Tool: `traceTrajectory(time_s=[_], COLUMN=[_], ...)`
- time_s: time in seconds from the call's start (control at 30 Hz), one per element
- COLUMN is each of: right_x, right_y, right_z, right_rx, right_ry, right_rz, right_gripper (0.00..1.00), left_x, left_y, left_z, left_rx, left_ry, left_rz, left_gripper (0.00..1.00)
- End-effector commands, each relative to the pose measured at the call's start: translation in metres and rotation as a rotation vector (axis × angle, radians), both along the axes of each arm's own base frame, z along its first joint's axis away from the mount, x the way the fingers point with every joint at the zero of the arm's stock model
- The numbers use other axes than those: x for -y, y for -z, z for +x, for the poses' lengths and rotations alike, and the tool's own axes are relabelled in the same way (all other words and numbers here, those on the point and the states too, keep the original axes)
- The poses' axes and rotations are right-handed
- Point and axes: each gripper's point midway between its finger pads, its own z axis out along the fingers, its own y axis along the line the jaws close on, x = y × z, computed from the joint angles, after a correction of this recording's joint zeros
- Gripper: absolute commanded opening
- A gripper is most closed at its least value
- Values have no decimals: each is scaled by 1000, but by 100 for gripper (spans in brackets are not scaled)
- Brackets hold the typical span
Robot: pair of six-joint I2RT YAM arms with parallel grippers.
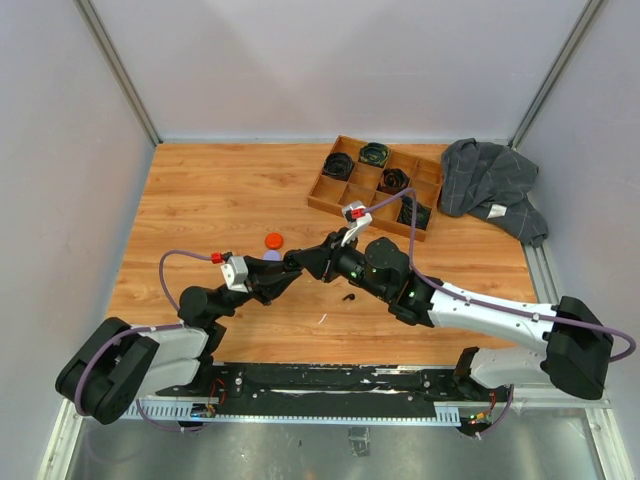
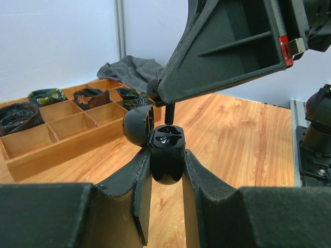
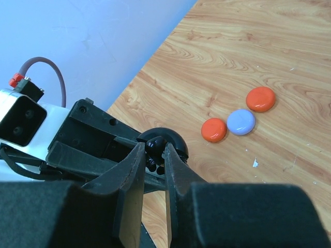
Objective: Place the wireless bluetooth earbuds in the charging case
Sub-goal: Place the earbud in the charging case, then adjust the earbud at the center of the board.
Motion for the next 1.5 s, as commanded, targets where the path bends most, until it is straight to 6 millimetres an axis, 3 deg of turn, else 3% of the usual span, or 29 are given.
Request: traceTrajectory(time_s=[0.0,0.67,0.87,1.07,1.3,1.47], right_x=[-7,-18,-11,2,17,40], right_y=[-2,7,9,-5,-19,-3], right_z=[-5,-11,-8,-4,0,11], right_rx=[-7,-73,-64,2,83,67], right_ry=[-16,-52,-16,20,47,91], right_rz=[40,67,57,28,-37,-182], right_gripper=[11,14,30,48,55,59], left_x=[-12,-18,-18,-18,-18,-20], left_y=[-15,-14,-14,-13,-11,-9], left_z=[-25,-16,-16,-15,-11,-6], left_rx=[128,112,110,104,87,69], left_ry=[-1,-62,-60,-65,-79,-102], left_rz=[-61,-63,-63,-60,-56,-56], left_gripper=[8,8,8,8,8,8])
